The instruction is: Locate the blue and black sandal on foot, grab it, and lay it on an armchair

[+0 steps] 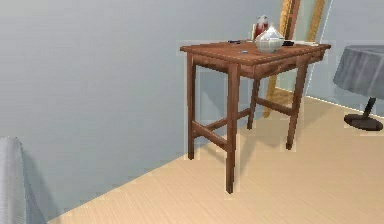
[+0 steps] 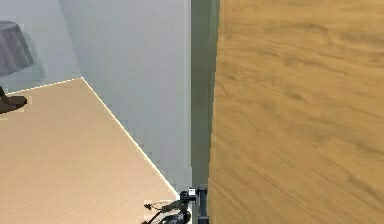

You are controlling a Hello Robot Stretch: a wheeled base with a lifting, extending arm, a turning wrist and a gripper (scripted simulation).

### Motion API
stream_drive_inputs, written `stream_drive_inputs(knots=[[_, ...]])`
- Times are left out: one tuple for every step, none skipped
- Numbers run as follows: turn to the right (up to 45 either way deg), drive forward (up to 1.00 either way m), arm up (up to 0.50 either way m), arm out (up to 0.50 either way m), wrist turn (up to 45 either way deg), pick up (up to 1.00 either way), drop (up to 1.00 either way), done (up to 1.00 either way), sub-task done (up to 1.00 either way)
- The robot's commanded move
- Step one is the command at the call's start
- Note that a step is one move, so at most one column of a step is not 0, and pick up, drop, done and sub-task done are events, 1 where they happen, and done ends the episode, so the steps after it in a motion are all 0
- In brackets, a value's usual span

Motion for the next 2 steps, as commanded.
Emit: stream_drive_inputs(knots=[[0.0, 0.0, 0.0, 0.0, 39.0, 0.0, 0.0, 0.0, 0.0], [0.0, 0.0, -0.3, 0.0, 0.0, 0.0, 0.0, 0.0, 0.0]])
